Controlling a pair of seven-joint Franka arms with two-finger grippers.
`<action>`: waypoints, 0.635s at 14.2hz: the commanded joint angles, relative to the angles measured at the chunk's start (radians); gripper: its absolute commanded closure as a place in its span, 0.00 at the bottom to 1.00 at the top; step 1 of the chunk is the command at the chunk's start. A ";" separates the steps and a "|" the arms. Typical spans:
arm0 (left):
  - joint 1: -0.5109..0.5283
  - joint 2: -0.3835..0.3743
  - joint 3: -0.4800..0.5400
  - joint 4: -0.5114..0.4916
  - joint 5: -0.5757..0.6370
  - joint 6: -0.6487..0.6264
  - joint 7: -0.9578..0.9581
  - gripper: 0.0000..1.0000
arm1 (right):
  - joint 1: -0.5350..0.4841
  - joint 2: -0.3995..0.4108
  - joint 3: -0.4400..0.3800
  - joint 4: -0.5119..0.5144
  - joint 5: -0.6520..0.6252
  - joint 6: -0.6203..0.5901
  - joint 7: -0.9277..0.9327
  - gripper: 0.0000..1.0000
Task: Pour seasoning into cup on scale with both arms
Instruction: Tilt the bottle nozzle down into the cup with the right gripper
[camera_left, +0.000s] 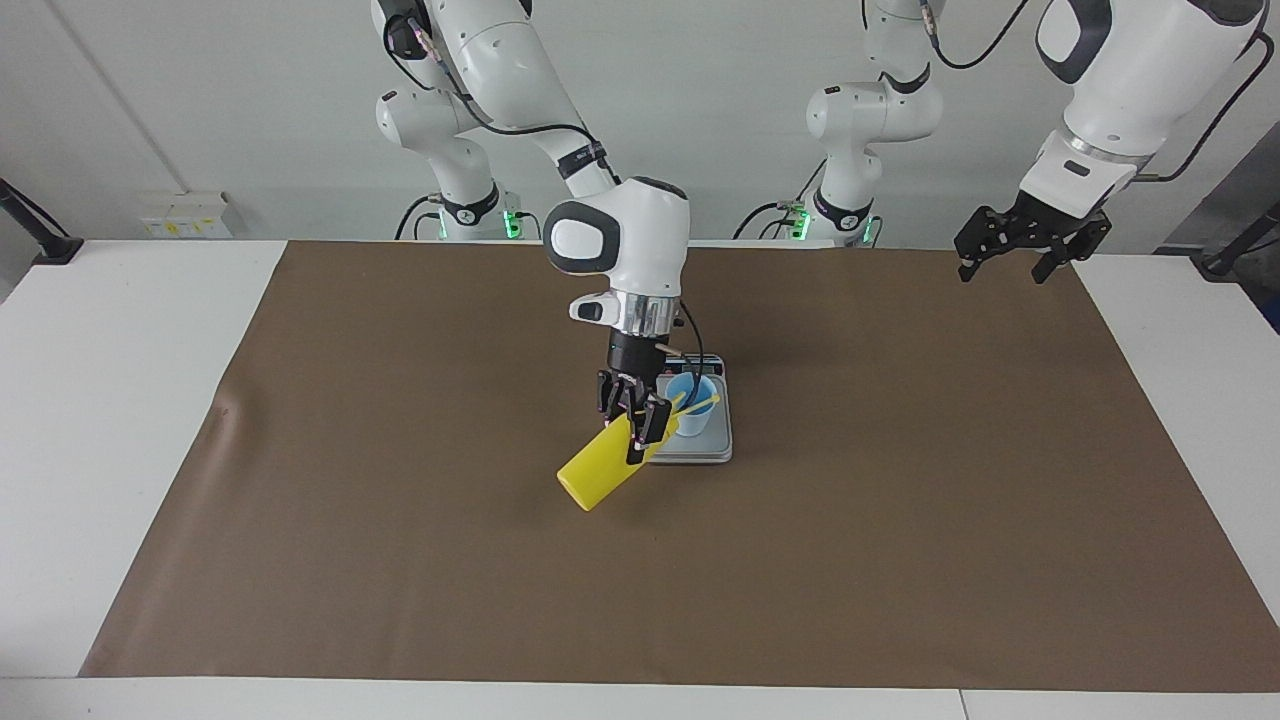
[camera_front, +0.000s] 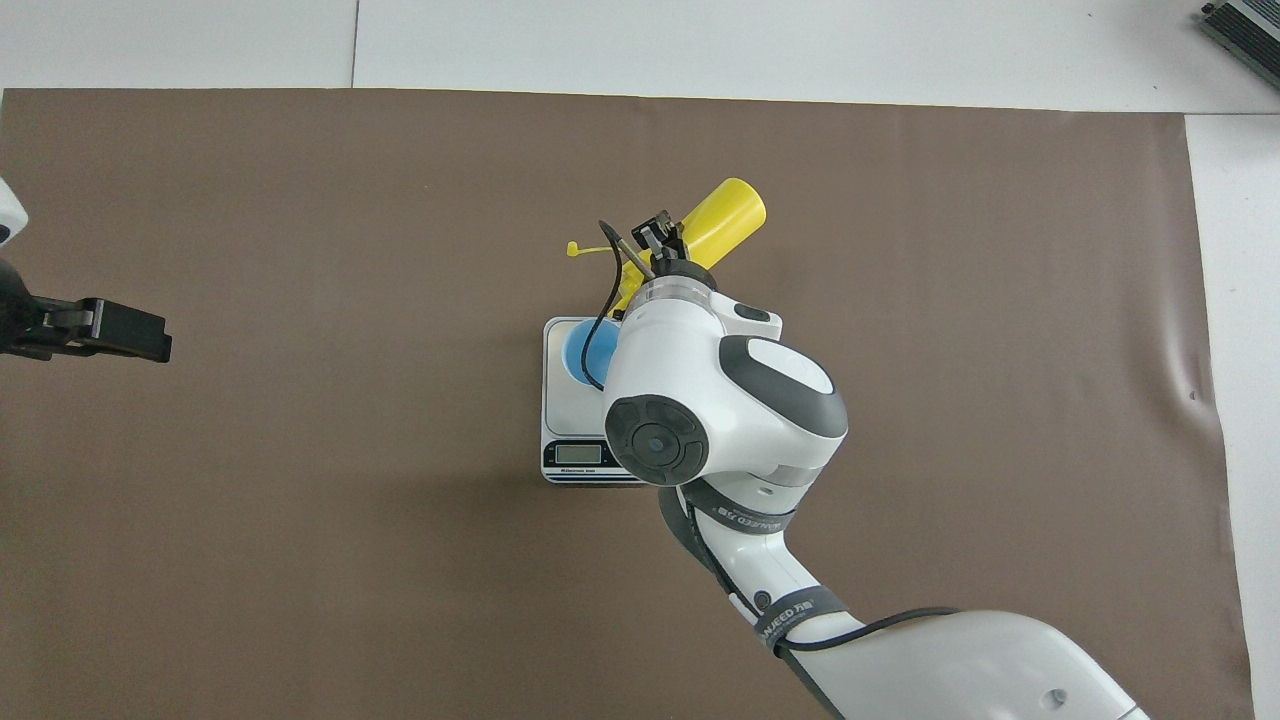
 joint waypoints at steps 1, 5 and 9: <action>0.009 -0.017 -0.002 -0.012 -0.007 0.003 -0.007 0.00 | 0.010 -0.036 0.000 -0.036 -0.123 0.014 0.072 1.00; 0.009 -0.017 -0.002 -0.012 -0.007 0.003 -0.007 0.00 | 0.011 -0.065 0.000 -0.094 -0.316 0.022 0.143 1.00; 0.009 -0.017 -0.002 -0.012 -0.007 0.004 -0.007 0.00 | 0.025 -0.076 0.000 -0.108 -0.447 0.024 0.163 1.00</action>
